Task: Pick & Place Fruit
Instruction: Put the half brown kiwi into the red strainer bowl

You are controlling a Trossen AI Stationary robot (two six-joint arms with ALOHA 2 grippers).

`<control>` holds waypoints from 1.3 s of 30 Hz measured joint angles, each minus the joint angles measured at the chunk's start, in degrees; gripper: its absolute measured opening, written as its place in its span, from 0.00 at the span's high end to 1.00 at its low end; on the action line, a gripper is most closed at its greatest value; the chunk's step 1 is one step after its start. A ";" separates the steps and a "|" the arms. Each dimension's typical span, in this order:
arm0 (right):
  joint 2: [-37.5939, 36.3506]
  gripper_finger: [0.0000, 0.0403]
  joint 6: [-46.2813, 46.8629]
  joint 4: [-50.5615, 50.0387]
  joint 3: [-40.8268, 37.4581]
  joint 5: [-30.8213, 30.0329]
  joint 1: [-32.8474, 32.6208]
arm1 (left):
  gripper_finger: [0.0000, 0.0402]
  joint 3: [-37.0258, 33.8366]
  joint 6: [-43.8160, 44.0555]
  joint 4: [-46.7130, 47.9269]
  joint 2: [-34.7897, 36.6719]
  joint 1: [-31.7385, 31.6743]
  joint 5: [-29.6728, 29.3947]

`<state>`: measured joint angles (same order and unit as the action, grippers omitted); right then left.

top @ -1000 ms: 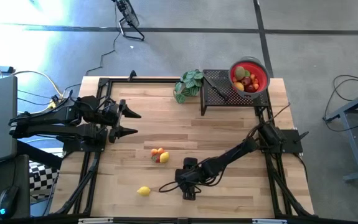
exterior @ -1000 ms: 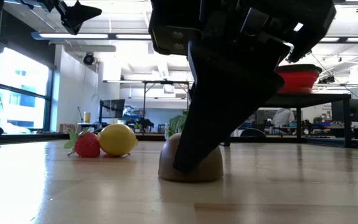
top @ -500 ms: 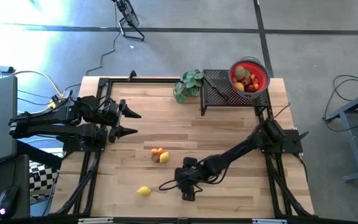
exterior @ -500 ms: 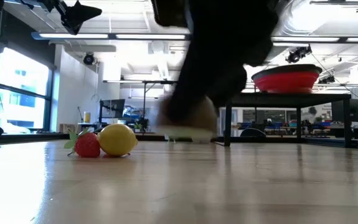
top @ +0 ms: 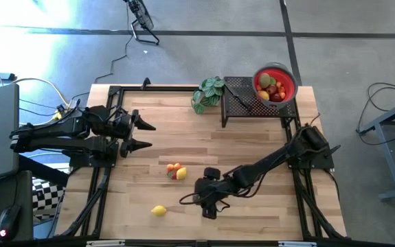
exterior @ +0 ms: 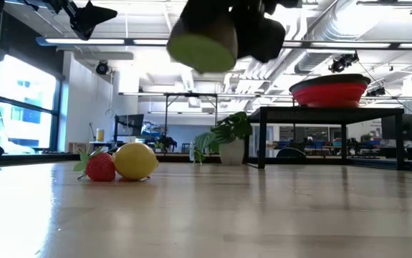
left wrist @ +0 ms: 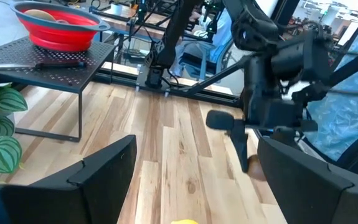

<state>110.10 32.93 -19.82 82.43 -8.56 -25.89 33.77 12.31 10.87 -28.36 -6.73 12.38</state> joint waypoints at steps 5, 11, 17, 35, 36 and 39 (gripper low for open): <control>-3.29 0.43 0.29 -0.51 0.02 -2.98 -0.02 | 0.19 -0.01 0.01 -0.02 0.02 0.01 0.00; -7.41 0.43 0.29 -1.40 0.07 -6.51 -0.10 | 0.19 0.00 0.01 0.00 0.02 -0.01 0.00; -11.99 0.43 0.26 -4.04 0.11 -12.85 -0.09 | 0.19 -0.01 0.01 0.00 0.02 0.00 0.00; -21.41 0.43 -5.69 -14.81 0.09 -35.60 3.05 | 0.19 -0.02 -2.58 -0.43 0.04 0.01 -2.57; -21.45 0.43 -6.56 -14.84 0.09 -36.36 3.70 | 0.19 -0.02 -3.30 -0.44 0.04 0.01 -4.05; -21.37 0.43 -8.48 -15.38 0.09 -37.70 5.85 | 0.19 -0.02 -4.53 -0.44 0.04 0.01 -10.14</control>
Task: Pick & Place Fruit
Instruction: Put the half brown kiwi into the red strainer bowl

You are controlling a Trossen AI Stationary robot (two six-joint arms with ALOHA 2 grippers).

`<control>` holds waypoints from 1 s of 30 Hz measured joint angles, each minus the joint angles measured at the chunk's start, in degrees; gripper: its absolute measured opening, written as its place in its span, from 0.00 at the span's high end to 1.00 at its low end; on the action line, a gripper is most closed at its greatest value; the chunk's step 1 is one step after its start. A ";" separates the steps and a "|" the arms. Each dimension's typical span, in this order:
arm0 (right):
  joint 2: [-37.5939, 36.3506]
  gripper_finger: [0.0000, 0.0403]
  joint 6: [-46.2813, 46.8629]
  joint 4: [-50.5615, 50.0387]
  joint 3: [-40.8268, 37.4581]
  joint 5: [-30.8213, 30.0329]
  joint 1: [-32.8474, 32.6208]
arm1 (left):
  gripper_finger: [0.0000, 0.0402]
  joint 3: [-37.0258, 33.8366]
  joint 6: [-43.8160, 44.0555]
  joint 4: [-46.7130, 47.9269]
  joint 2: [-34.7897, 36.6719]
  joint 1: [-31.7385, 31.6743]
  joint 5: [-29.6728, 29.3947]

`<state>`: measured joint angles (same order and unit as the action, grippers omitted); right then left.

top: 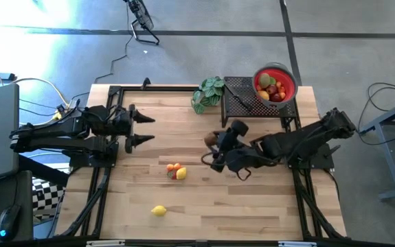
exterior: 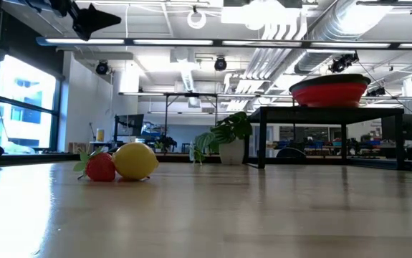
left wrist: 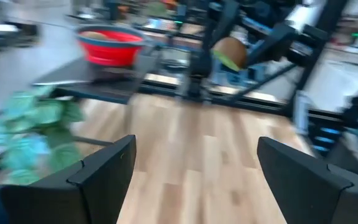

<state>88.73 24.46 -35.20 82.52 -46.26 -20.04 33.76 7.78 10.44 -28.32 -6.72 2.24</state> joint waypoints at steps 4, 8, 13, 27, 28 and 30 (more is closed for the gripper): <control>0.00 0.43 0.68 -1.21 -0.02 -0.41 3.46 | 0.19 0.00 0.06 0.00 0.00 -0.02 -5.10; -0.02 0.43 2.33 -2.24 -0.02 0.10 6.66 | 0.19 0.00 0.01 0.02 0.00 -0.02 -5.40; -2.28 0.43 5.51 -5.58 -0.07 -0.11 9.38 | 0.19 0.00 1.67 0.04 0.00 -0.02 -5.40; -7.23 0.43 16.38 -15.95 -0.04 -15.75 20.13 | 0.19 0.00 1.50 0.15 -0.02 -0.02 -5.68; -7.29 0.43 16.40 -15.81 -0.04 -16.28 21.32 | 0.19 0.01 1.50 0.17 -0.02 -0.01 -6.02; -7.42 0.43 16.39 -15.67 -0.04 -16.63 23.92 | 0.19 0.00 1.50 0.27 -0.02 -0.01 -7.18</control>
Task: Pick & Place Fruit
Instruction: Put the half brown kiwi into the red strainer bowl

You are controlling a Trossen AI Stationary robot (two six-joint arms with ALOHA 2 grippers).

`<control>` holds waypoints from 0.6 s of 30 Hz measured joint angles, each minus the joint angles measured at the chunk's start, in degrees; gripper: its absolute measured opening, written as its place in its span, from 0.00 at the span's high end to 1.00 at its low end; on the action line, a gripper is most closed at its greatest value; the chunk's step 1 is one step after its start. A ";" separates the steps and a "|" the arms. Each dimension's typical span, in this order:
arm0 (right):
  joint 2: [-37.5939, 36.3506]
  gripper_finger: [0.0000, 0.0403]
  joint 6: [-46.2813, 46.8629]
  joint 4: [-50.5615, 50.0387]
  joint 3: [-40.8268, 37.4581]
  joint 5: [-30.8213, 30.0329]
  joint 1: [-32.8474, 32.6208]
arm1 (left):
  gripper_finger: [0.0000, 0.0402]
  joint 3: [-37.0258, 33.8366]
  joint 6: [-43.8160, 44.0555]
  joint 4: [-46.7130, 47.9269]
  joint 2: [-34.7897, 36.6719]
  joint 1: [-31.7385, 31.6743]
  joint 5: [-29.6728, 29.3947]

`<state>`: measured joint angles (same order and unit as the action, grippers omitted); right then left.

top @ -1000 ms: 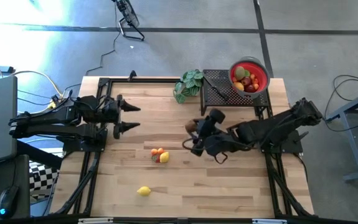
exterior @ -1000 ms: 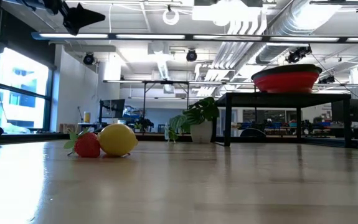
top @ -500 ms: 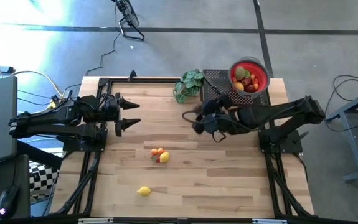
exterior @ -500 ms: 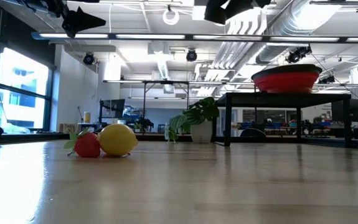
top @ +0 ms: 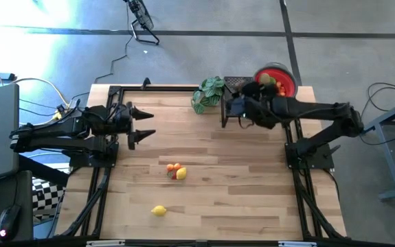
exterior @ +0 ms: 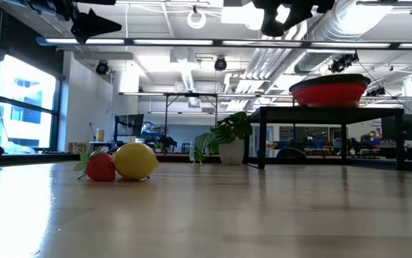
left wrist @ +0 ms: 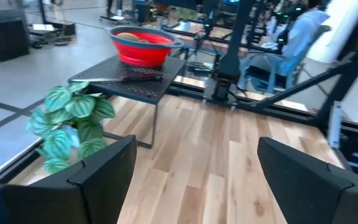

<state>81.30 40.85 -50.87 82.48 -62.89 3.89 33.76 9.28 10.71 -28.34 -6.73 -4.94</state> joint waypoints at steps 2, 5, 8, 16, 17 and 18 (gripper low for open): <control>-0.03 0.43 -0.01 -0.01 0.00 0.09 2.67 | 0.19 0.00 0.00 0.13 0.00 -0.01 -1.50; 0.01 0.43 -0.07 -0.28 0.00 2.05 6.67 | 0.19 0.01 -0.27 0.19 -0.02 -0.01 -3.62; 0.01 0.43 -0.07 -1.44 0.00 4.86 10.68 | 0.19 0.01 -2.85 0.17 -0.02 -0.01 -5.22; 0.11 0.43 -0.04 -5.81 0.00 11.12 19.57 | 0.19 0.00 -6.61 -0.18 -0.04 -0.01 -9.08; 0.12 0.43 -0.05 -6.36 0.00 11.59 20.45 | 0.19 0.00 -6.65 -0.19 -0.04 -0.01 -9.39; 0.12 0.43 -0.04 -6.84 0.00 12.30 21.34 | 0.19 0.01 -6.67 -0.21 -0.04 -0.01 -9.86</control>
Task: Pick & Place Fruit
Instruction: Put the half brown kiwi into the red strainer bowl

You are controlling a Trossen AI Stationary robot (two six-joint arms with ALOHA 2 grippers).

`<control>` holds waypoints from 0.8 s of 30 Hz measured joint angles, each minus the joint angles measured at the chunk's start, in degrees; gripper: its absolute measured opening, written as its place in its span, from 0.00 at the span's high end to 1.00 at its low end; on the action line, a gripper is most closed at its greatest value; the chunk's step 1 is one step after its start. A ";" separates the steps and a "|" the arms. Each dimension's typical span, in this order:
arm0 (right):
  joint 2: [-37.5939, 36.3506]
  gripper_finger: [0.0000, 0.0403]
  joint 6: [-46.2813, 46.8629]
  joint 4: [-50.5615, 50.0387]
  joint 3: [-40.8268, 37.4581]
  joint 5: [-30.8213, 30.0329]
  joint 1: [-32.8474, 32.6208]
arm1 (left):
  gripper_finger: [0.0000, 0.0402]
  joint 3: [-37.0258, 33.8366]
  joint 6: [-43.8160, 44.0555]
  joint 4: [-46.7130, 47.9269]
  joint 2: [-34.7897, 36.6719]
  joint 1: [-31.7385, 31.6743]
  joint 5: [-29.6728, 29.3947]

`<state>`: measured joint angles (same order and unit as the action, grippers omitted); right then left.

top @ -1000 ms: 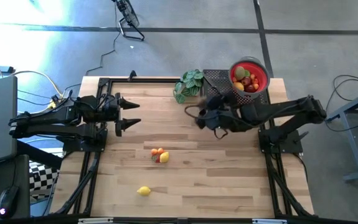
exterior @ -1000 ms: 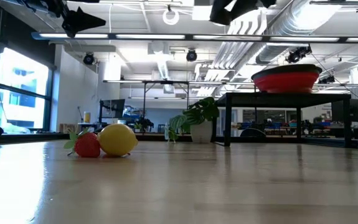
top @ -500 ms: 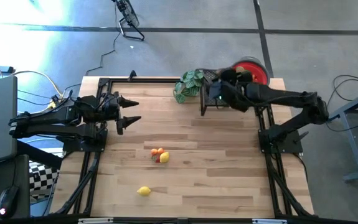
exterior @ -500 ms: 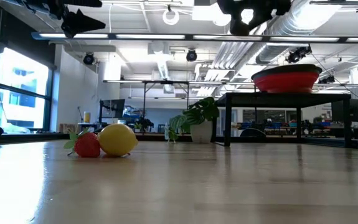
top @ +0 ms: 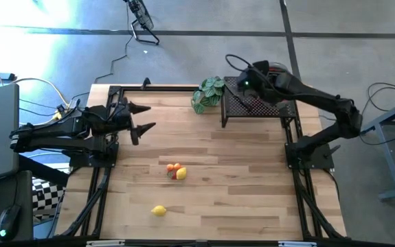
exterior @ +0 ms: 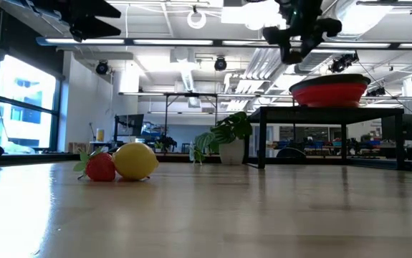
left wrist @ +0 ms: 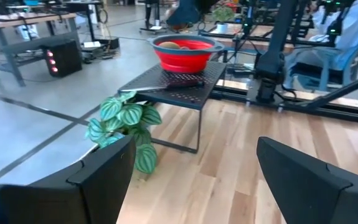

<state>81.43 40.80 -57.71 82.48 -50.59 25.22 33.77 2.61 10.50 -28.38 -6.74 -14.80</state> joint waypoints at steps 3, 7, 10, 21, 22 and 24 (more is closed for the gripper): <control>0.00 0.43 0.15 -1.46 0.00 3.21 2.75 | 0.19 -0.01 0.00 -0.06 0.00 0.01 -1.84; 0.02 0.43 1.43 -3.96 0.00 6.85 5.49 | 0.19 -0.01 -1.12 -0.06 0.00 -0.01 -5.27; 0.02 0.43 2.74 -6.47 0.00 8.41 6.41 | 0.19 -0.01 -2.40 -0.08 0.00 0.01 -6.81; 0.04 0.43 8.50 -15.62 0.00 13.53 6.44 | 0.19 0.00 -2.38 -0.50 0.00 -0.01 -6.96; 0.04 0.43 8.86 -16.23 0.00 13.52 6.44 | 0.19 0.00 -2.38 -0.50 0.00 -0.01 -6.97; 0.04 0.43 9.13 -17.28 0.00 13.57 6.44 | 0.19 -0.01 -2.38 -0.50 0.00 0.01 -6.96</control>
<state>81.47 49.93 -74.99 82.48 -37.02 31.66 33.76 0.23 10.00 -28.38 -6.72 -21.76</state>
